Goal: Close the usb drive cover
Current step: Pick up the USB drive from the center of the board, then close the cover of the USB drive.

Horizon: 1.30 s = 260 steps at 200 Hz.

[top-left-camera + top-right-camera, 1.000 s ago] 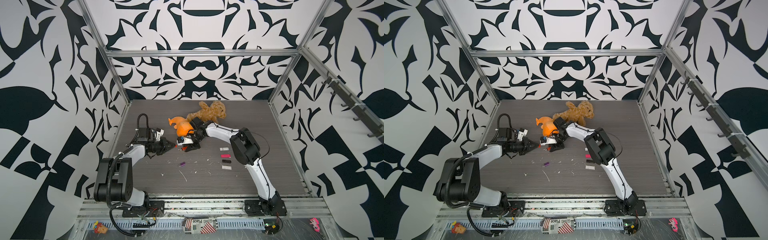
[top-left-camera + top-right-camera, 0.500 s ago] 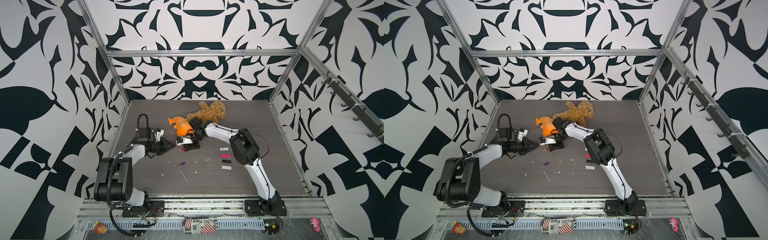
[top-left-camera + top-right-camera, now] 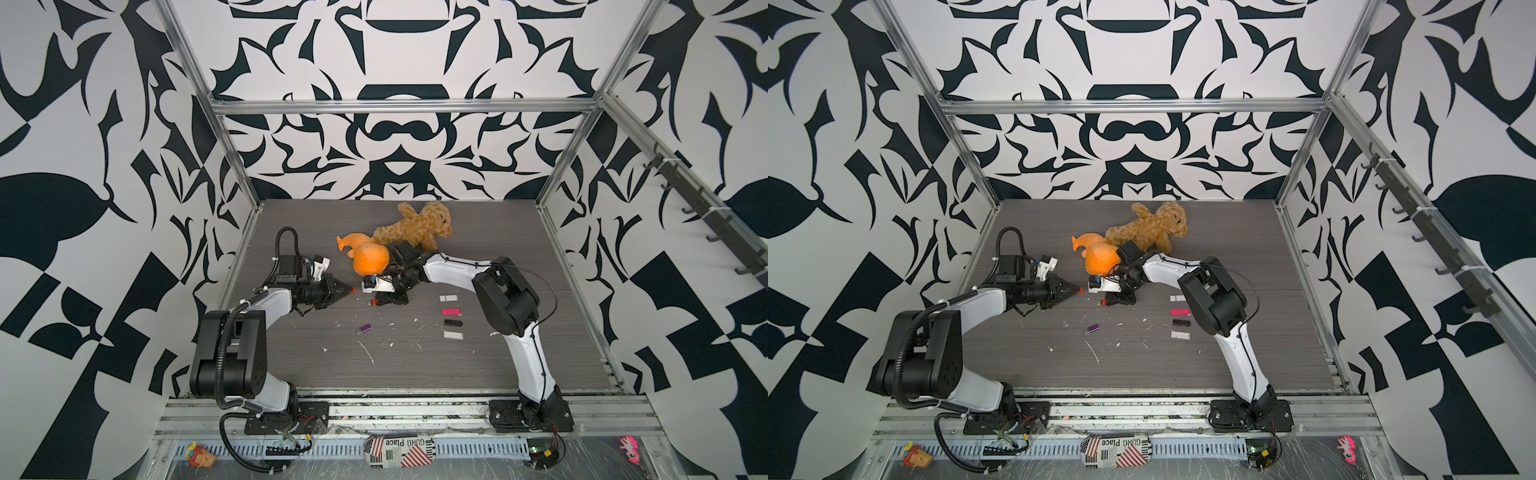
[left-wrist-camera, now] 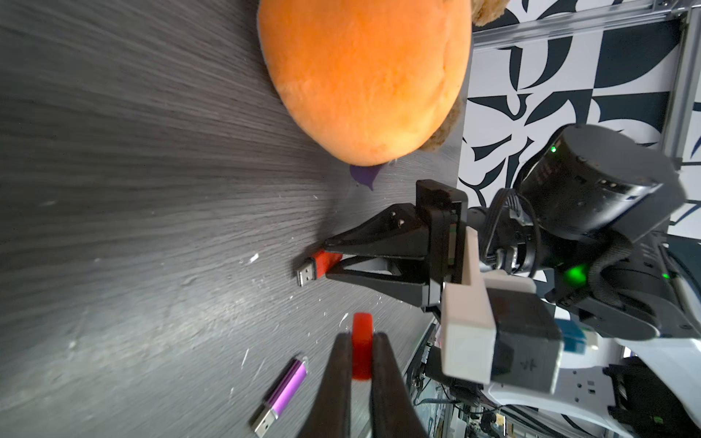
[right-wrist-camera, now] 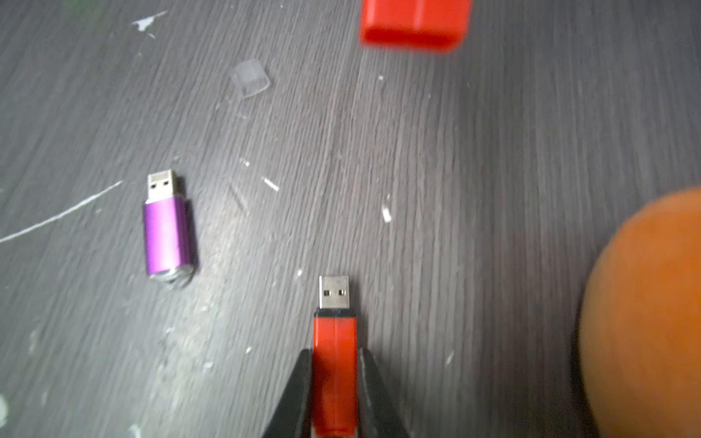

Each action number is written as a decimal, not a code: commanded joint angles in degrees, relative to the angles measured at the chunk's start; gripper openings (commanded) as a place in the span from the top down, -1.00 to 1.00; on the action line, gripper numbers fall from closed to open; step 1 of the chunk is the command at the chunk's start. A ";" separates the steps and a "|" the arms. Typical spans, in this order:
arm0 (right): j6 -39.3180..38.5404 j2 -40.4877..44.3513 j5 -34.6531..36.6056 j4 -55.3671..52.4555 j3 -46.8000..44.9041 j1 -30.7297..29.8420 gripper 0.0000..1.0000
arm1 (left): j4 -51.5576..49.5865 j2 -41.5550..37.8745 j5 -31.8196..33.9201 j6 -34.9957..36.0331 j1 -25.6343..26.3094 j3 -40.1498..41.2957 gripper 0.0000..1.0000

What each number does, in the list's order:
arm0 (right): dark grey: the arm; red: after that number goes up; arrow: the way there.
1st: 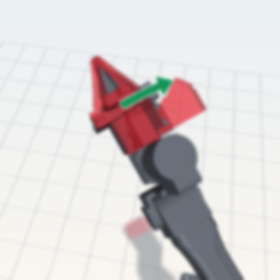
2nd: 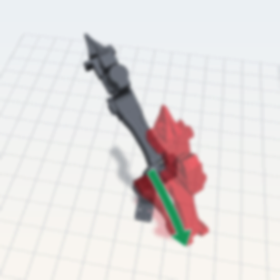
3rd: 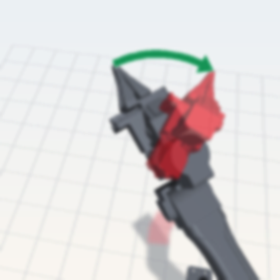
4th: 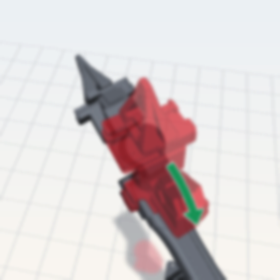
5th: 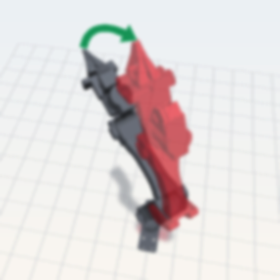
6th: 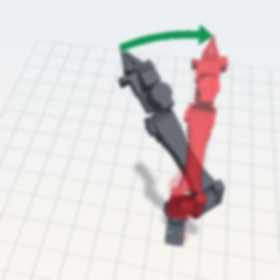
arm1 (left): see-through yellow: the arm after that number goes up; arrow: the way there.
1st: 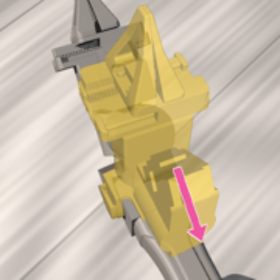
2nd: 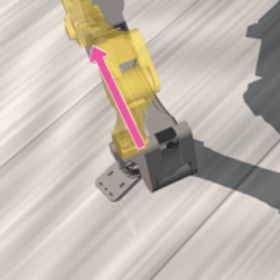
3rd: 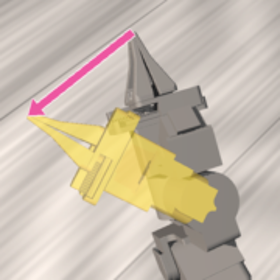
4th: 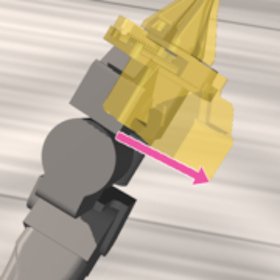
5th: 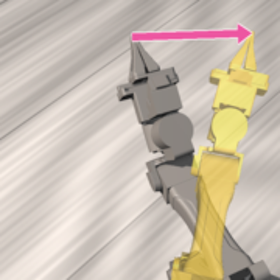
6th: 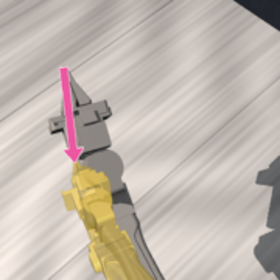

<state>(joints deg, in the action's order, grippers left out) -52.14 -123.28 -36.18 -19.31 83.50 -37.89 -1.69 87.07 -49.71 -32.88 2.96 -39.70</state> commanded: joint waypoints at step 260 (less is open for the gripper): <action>26.11 18.78 0.71 45.42 -29.49 4.05 0.69 | 26.83 7.84 3.57 -15.37 12.86 1.03 0.97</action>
<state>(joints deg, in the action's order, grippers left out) -27.20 -105.06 -34.89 24.34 54.02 -33.52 23.44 95.44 -46.87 -47.62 15.77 -39.68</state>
